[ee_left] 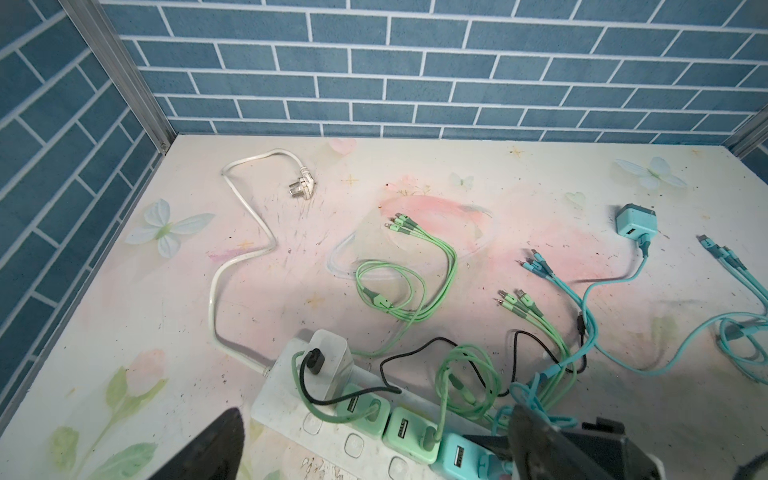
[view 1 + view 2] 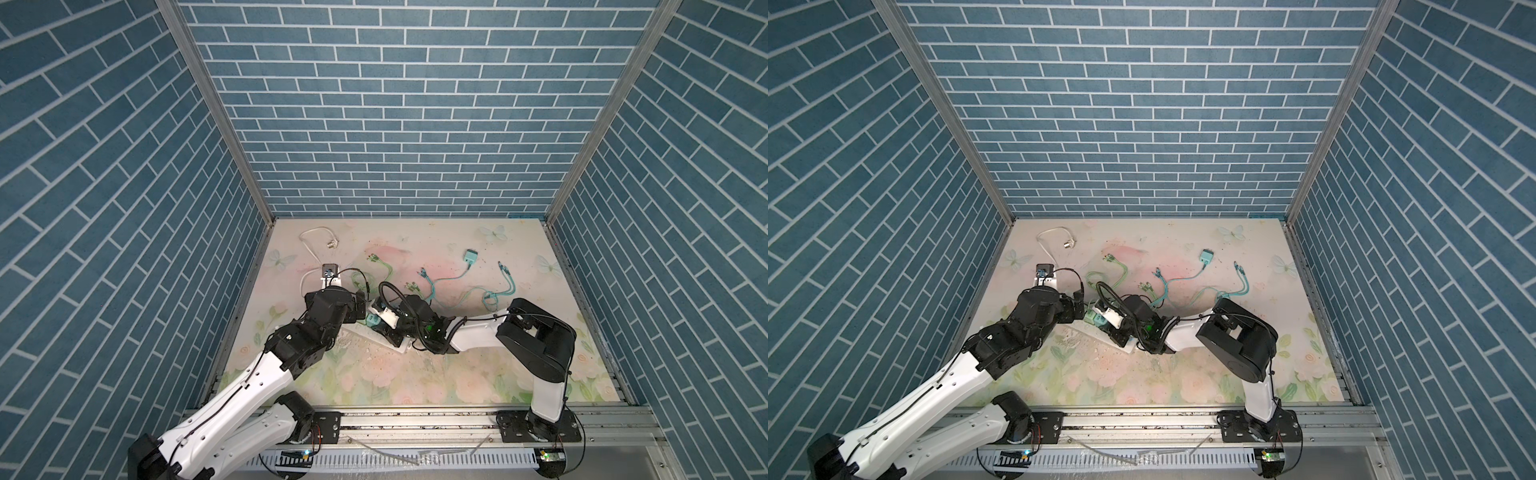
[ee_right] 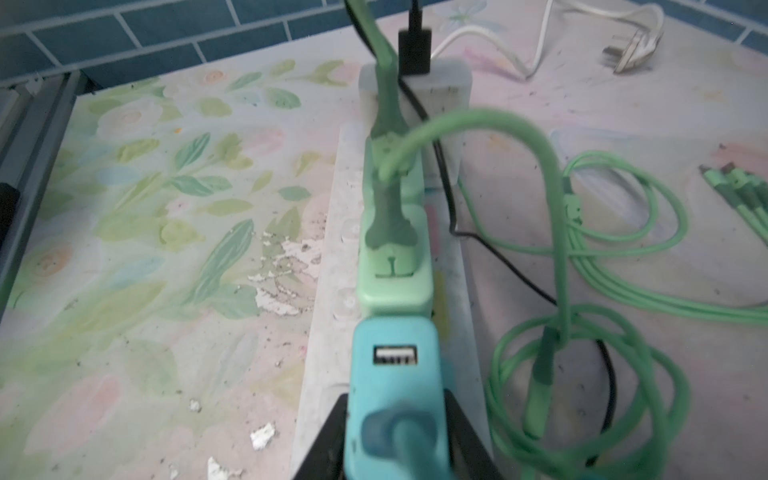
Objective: Insert the plug
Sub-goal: 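Push the teal charger prongs down into the strip socket with the right gripper, then open the right gripper and lift away while the left gripper rises off the strip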
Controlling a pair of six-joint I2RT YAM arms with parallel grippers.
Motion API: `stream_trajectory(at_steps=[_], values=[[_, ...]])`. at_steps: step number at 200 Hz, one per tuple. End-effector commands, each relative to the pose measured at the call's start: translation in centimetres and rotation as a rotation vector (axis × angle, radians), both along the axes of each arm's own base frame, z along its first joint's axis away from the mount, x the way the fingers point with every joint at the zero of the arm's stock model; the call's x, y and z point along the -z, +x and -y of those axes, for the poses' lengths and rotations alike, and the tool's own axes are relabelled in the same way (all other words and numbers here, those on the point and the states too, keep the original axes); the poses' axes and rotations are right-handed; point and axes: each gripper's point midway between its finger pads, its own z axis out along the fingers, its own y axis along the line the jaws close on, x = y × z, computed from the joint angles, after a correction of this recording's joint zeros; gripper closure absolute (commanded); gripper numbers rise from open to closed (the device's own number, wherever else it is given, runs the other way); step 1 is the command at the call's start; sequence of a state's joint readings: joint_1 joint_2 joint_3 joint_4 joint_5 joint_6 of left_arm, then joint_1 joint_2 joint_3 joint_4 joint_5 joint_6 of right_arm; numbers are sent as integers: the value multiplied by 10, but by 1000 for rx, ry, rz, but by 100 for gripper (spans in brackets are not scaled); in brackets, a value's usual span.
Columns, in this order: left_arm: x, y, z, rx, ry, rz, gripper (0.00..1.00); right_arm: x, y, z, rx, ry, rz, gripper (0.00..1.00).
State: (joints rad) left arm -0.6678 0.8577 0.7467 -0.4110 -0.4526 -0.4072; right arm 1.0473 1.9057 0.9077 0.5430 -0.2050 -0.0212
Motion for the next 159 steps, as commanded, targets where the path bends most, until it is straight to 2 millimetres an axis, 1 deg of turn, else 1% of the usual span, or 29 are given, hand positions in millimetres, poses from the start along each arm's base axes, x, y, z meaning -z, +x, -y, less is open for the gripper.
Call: stream_trajectory(at_steps=[1,35,62,83,114,139,159], values=[[-3,2,2,9,-5,10,0,25,-19,11,-27,-70,-86,61],[-1,4,4,14,1,7,0,23,-22,13,-31,-66,-95,60],[0,7,5,16,14,0,0,14,-28,20,-32,-49,-109,60],[-1,10,7,12,23,-3,0,4,-34,28,-35,-23,-119,59],[-3,15,12,20,20,3,0,-9,-52,38,-78,-7,-159,59],[-6,19,20,47,10,8,1,-14,-63,47,-92,6,-186,59],[-3,24,29,74,23,-18,0,-19,-69,59,-92,15,-191,59]])
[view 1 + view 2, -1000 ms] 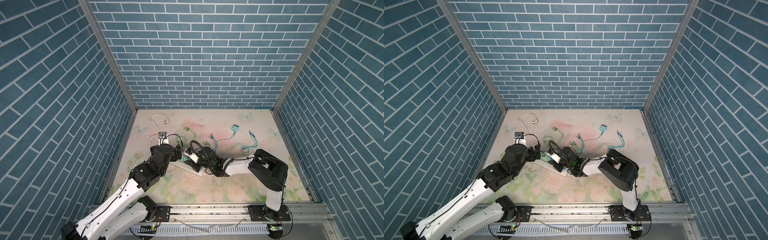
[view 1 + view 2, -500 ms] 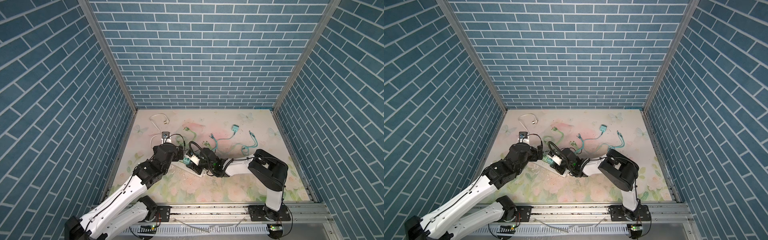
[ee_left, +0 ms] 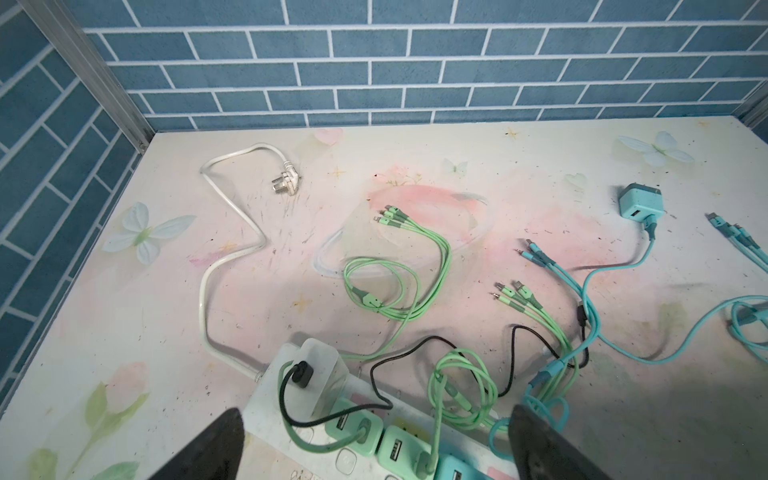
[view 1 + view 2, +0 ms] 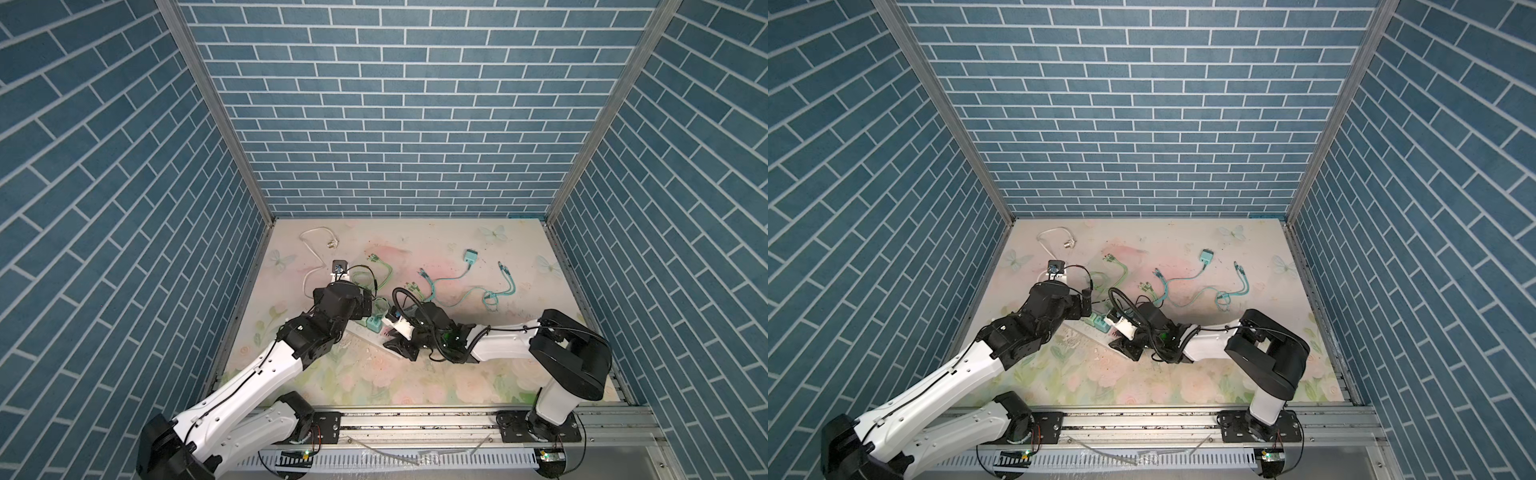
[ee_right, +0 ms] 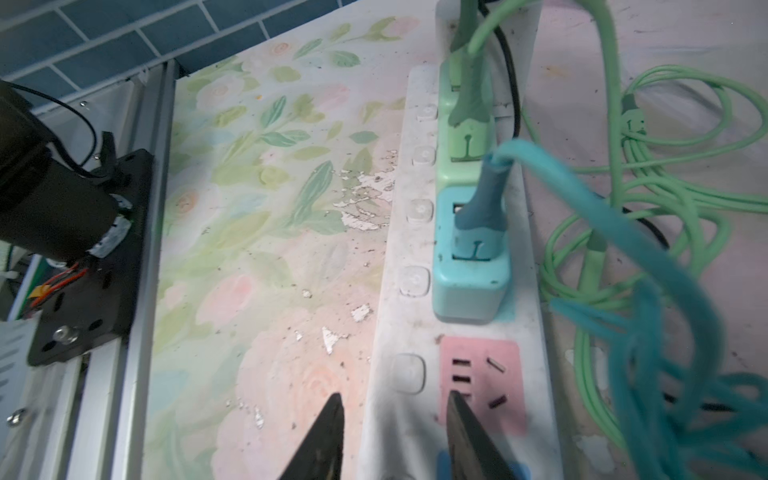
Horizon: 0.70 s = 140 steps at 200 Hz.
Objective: Insert the plug
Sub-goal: 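Open the right gripper and lift away while the left gripper rises off the strip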
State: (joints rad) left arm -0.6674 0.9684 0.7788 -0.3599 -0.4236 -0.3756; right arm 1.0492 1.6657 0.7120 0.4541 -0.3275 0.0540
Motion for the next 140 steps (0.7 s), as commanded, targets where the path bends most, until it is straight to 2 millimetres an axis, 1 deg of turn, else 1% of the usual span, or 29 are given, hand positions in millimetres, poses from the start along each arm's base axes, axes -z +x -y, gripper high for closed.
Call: stream_trajectory(at_steps=[1,18,34,44,58,82,105,140], values=[[-11,9,11,35,-7,9,0,-4,-19,13,-26,9,-48,59],[-6,15,18,41,17,-30,0,-9,-23,25,-17,6,-47,60],[-1,22,31,66,13,-73,0,-15,-17,40,33,-8,-30,60],[0,29,43,94,3,-94,0,-20,-6,53,104,-28,-22,60],[0,38,63,146,-14,-113,1,-26,17,74,227,-47,-42,60],[5,59,97,216,-15,-133,0,-42,54,116,432,15,-132,60],[20,81,132,279,24,-166,0,-53,84,160,640,60,-186,60],[43,107,195,404,74,-179,0,-59,120,224,913,98,-274,59]])
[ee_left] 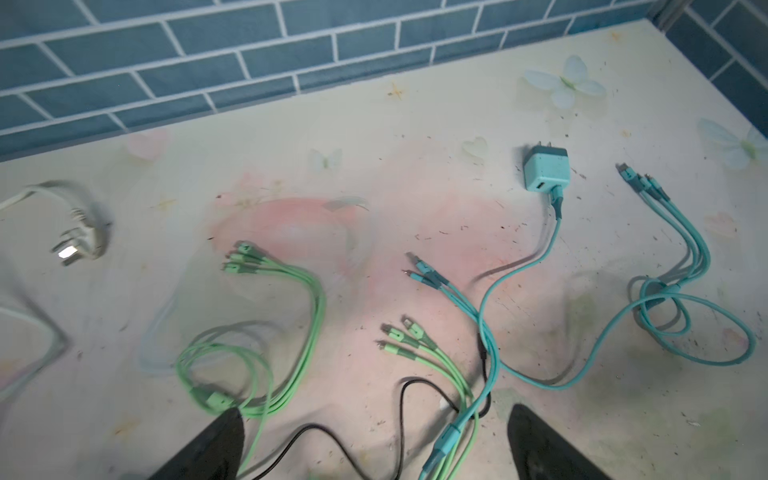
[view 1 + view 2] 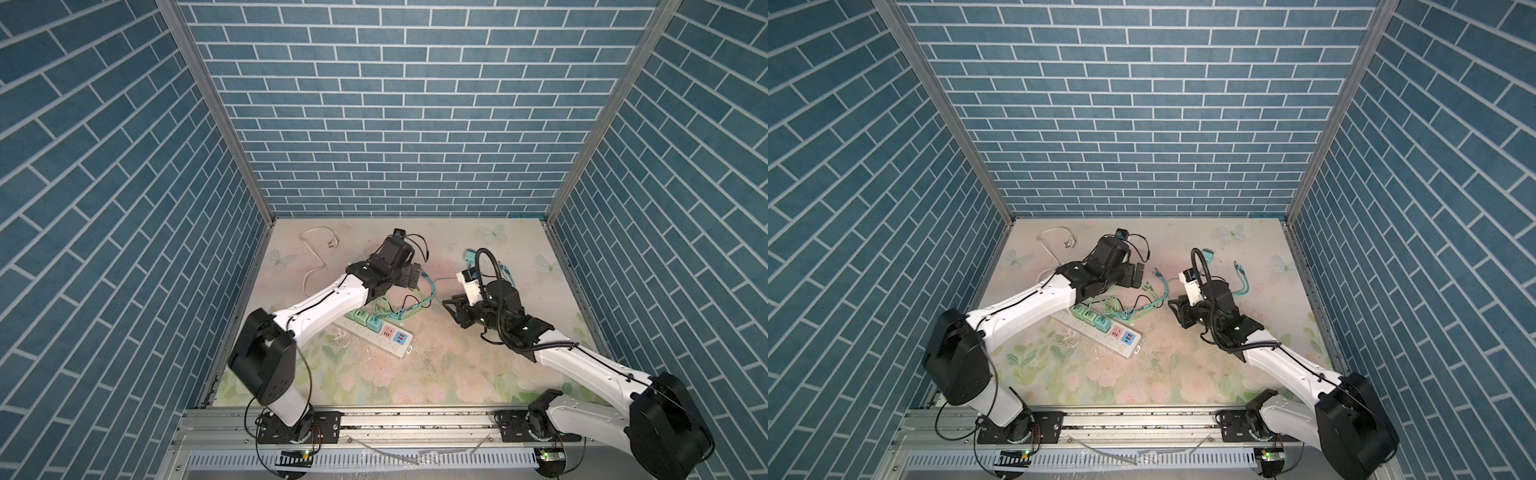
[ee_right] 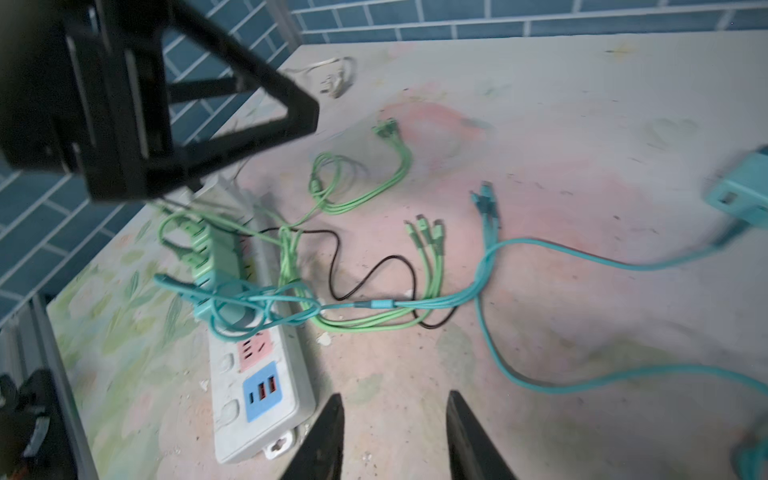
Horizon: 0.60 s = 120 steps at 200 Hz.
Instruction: Insert the plug
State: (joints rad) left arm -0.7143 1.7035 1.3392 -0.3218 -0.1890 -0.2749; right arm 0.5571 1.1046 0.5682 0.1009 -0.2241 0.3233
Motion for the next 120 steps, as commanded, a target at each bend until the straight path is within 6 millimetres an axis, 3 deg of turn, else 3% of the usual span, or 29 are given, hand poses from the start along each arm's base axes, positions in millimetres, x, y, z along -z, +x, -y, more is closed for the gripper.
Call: stream_trajectory(at_steps=[1,33,57,120], values=[[11,8,42,123,16,0,0,16,11,42,198,33,-152,59],[26,34,82,175,-5,5,0,23,39,91,395,105,-225,59],[42,50,106,206,-13,-10,0,28,58,114,490,158,-255,59],[67,77,155,248,-125,11,0,37,130,142,613,258,-263,60]])
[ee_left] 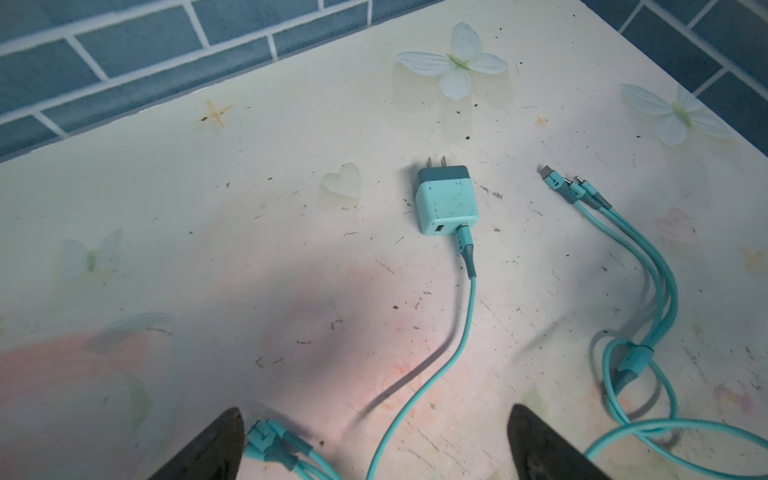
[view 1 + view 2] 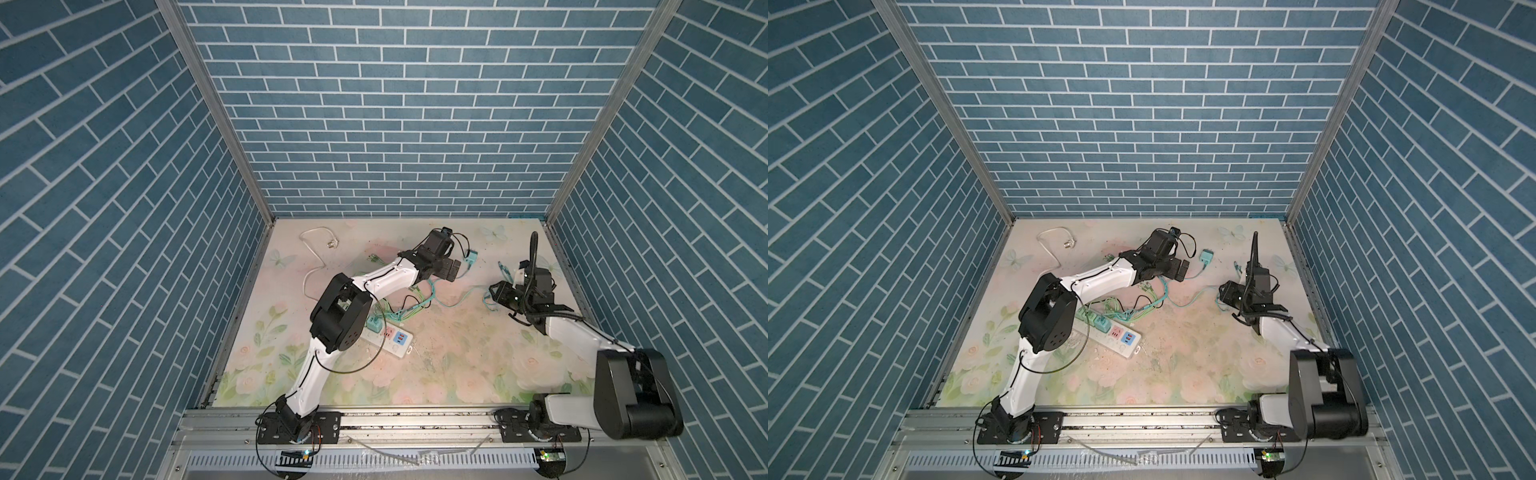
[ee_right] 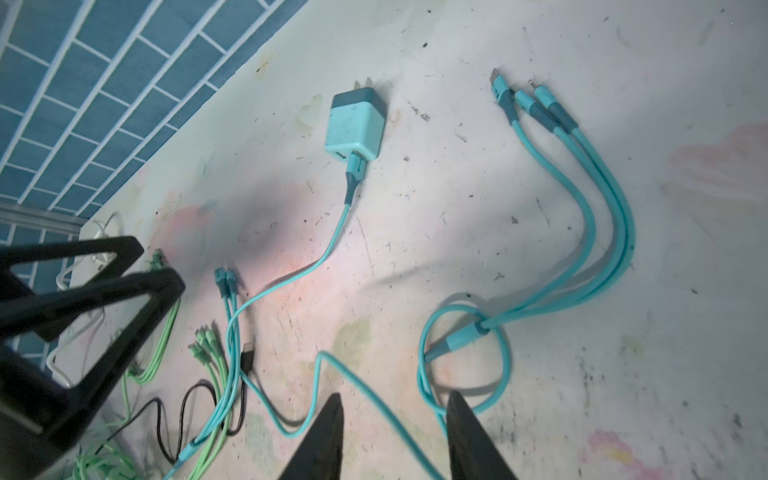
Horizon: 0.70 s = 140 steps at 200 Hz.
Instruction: Insert the plug
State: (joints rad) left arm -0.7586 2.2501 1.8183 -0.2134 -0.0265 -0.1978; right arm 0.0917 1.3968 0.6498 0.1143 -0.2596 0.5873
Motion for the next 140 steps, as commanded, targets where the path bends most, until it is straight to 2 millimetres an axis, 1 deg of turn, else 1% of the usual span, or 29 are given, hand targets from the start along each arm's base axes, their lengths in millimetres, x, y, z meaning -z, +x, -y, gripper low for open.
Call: stream_trajectory(at_steps=[1,25,31,38,52,71,89,99,120,140], values=[[-1,9,24,32,-68,20,0,-25,40,3,55,92,88,60],[11,13,43,47,-87,15,0,-23,66,11,106,92,100,60],[13,12,47,53,-94,10,0,-23,75,11,103,97,105,60],[14,11,52,62,-100,8,0,-19,85,10,99,103,96,60],[15,8,55,69,-98,11,0,-14,108,5,72,146,100,62],[18,5,53,63,-87,12,0,-6,133,0,74,230,111,63],[22,5,50,58,-76,11,0,2,152,-4,80,283,105,63],[25,5,50,59,-72,11,0,2,163,-8,74,317,115,63],[28,3,50,63,-69,2,0,5,180,-12,70,352,128,63],[28,1,46,57,-67,3,0,7,188,-11,76,344,133,63]])
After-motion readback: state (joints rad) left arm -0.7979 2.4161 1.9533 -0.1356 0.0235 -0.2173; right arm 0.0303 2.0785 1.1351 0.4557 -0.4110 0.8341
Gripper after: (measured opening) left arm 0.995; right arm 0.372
